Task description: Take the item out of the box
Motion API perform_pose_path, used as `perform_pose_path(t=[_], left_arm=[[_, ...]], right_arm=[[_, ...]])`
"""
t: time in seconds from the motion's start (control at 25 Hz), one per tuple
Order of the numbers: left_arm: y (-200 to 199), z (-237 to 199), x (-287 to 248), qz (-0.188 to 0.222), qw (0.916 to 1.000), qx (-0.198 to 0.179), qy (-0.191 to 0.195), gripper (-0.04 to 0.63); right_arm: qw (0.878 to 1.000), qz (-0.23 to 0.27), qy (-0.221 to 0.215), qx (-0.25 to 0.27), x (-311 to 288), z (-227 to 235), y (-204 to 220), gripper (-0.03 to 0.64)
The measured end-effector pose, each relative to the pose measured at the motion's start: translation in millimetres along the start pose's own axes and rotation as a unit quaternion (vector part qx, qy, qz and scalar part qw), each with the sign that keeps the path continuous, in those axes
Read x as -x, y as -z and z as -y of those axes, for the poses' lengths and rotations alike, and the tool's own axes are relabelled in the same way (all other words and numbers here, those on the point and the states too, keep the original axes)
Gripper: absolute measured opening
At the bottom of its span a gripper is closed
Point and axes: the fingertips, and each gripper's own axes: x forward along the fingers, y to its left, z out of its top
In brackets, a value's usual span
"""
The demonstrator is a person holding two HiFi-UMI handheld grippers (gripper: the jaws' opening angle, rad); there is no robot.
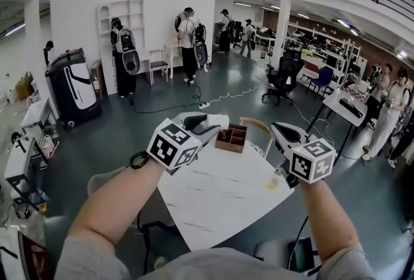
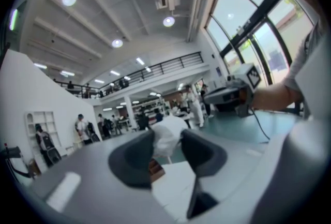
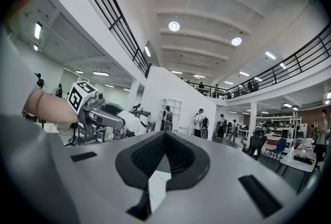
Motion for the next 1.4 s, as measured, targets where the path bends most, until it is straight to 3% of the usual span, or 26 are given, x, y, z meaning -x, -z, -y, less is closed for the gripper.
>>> perform_pose_path(t=[0.4, 0.8, 1.2, 1.4], left_arm=[[70.9, -16.3, 19.0, 0.004, 0.9985, 0.023, 0.049, 0.173], [145.4, -22.6, 37.2, 0.006, 0.9917, 0.059, 0.114, 0.173], [206.4, 0.9, 50.5, -0.01, 0.9799, 0.159, 0.12, 0.173], [228.1, 13.2, 53.0, -0.028, 0.9769, 0.182, 0.108, 0.173]], right_arm=[[0.999, -0.042, 0.021, -0.021, -45.3, -47.4, 62.7, 0.005], [0.992, -0.068, 0.049, -0.092, -86.1, -96.2, 116.4, 0.005], [0.985, -0.1, 0.029, -0.141, -73.4, -120.5, 173.6, 0.005], [0.98, -0.117, 0.021, -0.161, -61.4, -121.8, 203.5, 0.005]])
